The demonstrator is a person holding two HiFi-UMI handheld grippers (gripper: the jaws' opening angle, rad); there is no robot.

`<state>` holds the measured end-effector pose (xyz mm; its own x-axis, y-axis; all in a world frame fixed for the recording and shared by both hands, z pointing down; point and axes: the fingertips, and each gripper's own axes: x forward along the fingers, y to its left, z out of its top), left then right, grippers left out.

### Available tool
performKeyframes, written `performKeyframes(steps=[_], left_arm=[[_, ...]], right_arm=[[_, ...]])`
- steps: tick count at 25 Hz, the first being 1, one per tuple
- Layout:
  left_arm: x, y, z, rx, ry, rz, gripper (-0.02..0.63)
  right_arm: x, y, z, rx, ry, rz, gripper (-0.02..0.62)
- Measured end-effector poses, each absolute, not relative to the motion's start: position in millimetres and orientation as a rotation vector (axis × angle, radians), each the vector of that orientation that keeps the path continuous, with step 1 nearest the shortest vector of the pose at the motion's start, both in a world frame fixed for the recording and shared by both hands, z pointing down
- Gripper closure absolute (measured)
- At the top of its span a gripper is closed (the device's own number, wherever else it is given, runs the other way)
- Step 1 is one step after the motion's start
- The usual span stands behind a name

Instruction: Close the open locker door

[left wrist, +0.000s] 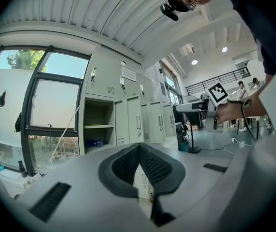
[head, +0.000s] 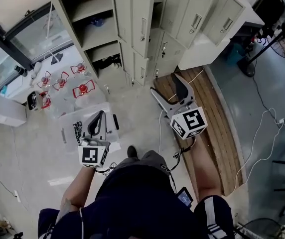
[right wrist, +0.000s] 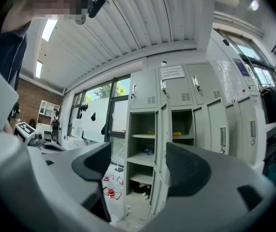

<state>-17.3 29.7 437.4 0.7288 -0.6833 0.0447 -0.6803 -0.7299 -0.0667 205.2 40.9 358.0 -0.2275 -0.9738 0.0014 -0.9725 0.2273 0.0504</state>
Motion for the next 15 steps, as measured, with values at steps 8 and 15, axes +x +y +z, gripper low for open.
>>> performKeyframes(steps=[8, 15], left_arm=[[7.9, -23.6, 434.4, -2.829, 1.291, -0.08, 0.603], [50.7, -62.8, 428.6, -2.716, 1.543, -0.092, 0.603]], right_arm=[[250.5, -47.3, 351.8, 1.77, -2.552, -0.094, 0.255], [288.1, -113.1, 364.4, 1.549, -2.657, -0.075, 0.255]])
